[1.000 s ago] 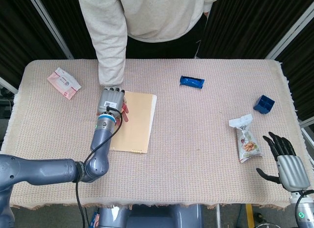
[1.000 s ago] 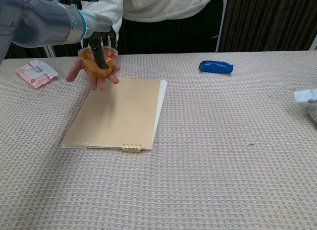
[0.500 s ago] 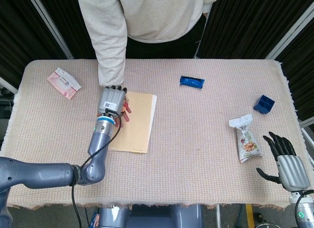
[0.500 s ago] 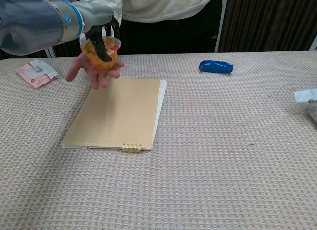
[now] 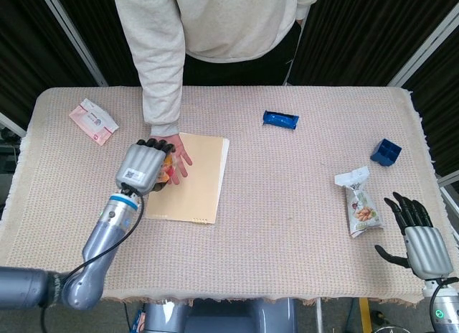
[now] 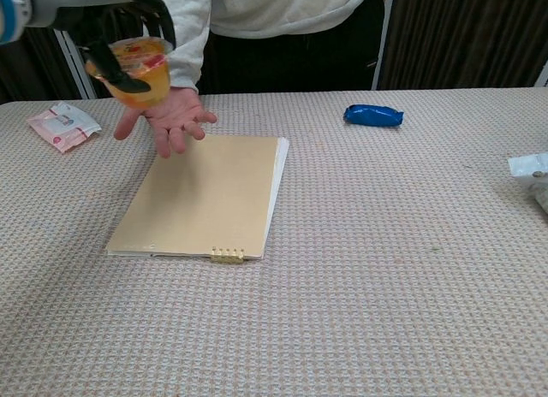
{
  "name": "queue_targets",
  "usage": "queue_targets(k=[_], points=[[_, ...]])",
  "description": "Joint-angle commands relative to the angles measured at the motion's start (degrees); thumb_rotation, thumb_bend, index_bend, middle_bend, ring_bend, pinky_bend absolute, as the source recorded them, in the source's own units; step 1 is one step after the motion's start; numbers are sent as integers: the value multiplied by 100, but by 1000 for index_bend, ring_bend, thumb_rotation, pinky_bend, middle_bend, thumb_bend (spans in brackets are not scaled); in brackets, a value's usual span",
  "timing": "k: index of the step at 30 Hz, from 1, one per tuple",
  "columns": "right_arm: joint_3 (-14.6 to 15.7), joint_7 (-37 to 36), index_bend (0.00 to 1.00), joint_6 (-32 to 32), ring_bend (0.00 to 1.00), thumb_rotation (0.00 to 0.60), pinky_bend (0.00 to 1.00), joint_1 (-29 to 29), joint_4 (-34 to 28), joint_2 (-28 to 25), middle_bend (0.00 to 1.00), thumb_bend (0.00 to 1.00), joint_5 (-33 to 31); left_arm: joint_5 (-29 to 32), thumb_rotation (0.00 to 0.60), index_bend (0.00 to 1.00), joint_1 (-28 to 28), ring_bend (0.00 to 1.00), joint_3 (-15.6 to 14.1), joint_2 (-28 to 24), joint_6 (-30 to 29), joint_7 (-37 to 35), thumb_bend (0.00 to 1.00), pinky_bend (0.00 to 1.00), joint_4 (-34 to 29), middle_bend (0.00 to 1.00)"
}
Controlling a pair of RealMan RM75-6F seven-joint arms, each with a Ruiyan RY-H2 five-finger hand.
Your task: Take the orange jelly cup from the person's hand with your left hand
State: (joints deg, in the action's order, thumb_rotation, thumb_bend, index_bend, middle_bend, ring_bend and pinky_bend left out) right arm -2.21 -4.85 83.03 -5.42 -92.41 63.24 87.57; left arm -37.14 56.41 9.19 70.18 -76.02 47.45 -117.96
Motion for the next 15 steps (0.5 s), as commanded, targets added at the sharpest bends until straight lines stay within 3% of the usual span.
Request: queue_targets(k=[1, 7, 12, 15], points=[[-10, 17, 90, -6, 0, 600, 0, 0, -16, 12, 0, 117, -24, -1210, 600, 807, -804, 526, -812, -632, -77, -655, 636, 583, -440, 564], [-19, 60, 90, -6, 0, 600, 0, -2, -33, 27, 0, 117, -32, -1794, 600, 795, -1257, 508, -1304, -476, 253, -1142, 636, 562, 96, 539], [-25, 84, 90, -8, 0, 600, 0, -5, -28, 41, 0, 118, -37, -1936, 600, 752, -1427, 460, -1427, -2, 507, -1260, 634, 532, 679, 480], [-29, 77, 90, -3, 0, 600, 0, -1, -24, 41, 0, 117, -45, -1981, 600, 683, -1477, 406, -1480, 235, 630, -1222, 622, 478, 962, 392]])
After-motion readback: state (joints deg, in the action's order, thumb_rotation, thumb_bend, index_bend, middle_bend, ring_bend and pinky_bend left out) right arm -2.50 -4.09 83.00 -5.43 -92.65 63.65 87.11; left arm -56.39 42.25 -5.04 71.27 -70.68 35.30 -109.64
